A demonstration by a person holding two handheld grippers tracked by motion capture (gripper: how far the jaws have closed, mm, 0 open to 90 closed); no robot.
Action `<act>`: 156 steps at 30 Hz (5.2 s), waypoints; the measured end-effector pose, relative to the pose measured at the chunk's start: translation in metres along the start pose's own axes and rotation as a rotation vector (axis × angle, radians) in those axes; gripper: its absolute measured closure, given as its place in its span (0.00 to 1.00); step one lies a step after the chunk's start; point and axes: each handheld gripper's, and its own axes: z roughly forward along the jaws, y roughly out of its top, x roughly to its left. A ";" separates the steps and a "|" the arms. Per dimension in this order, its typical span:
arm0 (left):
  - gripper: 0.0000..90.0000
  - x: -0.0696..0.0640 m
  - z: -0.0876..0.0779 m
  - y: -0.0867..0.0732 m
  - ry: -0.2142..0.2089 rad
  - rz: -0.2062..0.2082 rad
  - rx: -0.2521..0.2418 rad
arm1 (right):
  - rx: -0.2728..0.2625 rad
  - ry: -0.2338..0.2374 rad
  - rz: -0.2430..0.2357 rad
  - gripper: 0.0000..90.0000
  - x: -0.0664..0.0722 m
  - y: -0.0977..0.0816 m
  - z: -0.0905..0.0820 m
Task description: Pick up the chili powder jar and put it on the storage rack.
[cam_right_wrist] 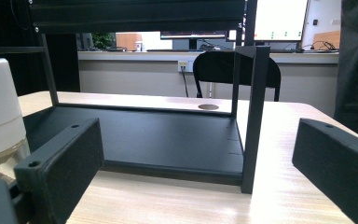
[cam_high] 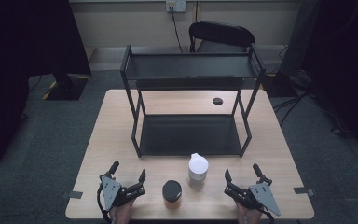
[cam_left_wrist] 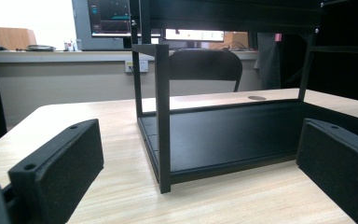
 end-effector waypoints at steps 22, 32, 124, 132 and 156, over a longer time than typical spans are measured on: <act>0.00 0.004 -0.001 0.004 -0.011 -0.022 0.003 | 0.000 0.000 0.000 0.01 0.000 0.000 0.000; 0.00 0.003 -0.007 0.012 -0.047 -0.017 -0.016 | 0.000 0.000 0.000 0.01 0.000 0.000 0.000; 0.39 -0.060 -0.002 0.035 -0.346 -0.049 0.126 | 0.000 0.000 0.000 0.01 0.000 0.000 0.000; 0.39 -0.056 -0.005 0.041 -0.350 -0.047 0.101 | 0.000 0.000 0.000 0.01 0.000 0.000 0.000; 0.39 -0.034 0.000 0.069 -0.372 -0.045 0.064 | 0.000 0.000 0.000 0.01 0.000 0.000 0.000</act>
